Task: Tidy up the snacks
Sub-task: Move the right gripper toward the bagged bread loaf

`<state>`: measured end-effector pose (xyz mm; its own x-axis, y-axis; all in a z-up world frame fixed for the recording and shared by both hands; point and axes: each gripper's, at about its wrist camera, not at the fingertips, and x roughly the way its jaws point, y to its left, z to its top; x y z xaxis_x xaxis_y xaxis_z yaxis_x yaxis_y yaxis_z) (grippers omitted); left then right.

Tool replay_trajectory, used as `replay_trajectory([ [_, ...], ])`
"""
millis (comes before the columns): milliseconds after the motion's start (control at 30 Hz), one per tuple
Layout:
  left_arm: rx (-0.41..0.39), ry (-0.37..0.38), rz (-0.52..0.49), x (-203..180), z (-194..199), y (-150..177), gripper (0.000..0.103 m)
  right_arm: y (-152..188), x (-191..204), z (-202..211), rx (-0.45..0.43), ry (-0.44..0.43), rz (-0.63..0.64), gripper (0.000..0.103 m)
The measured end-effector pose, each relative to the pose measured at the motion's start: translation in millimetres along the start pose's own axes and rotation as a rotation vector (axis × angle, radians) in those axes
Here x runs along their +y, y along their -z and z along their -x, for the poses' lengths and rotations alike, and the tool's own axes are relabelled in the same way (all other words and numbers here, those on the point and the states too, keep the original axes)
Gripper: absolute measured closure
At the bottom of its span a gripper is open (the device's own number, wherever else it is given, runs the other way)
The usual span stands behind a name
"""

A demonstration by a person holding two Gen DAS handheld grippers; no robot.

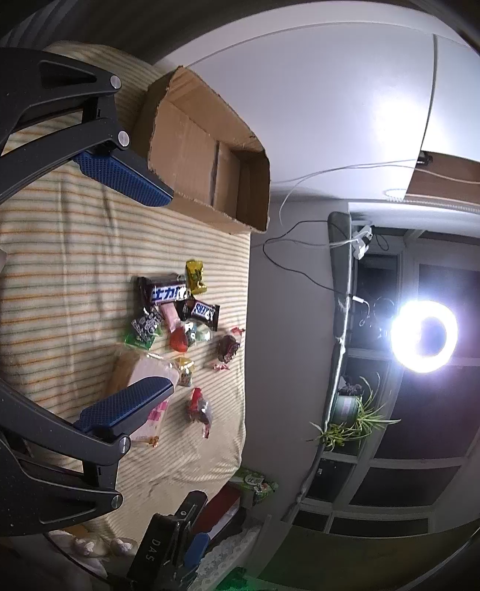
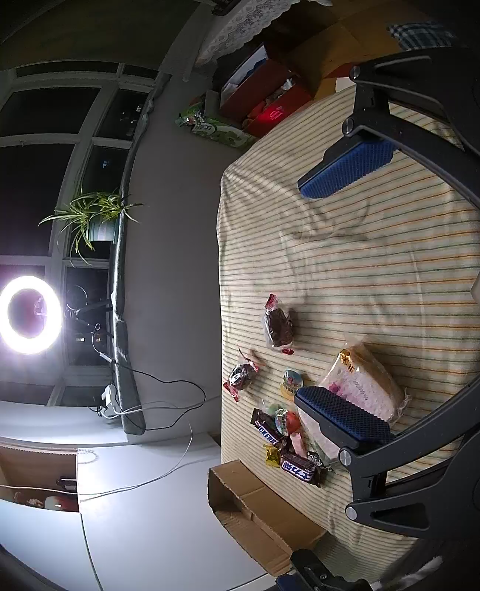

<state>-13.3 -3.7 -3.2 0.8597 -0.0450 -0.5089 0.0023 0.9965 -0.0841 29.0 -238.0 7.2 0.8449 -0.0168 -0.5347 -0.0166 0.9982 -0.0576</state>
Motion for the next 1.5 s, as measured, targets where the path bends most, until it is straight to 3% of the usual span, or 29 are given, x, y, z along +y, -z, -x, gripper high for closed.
replay_trajectory([
  [833,0.075,0.056,-0.019,-24.3,-21.9,12.4,0.010,12.6,-3.8,-21.3,0.060,-0.037,0.001,0.000],
  [1500,0.090,0.078,0.002,-18.1,-23.8,12.9,0.010,10.3,7.3,-25.7,0.062,-0.062,0.033,0.000],
])
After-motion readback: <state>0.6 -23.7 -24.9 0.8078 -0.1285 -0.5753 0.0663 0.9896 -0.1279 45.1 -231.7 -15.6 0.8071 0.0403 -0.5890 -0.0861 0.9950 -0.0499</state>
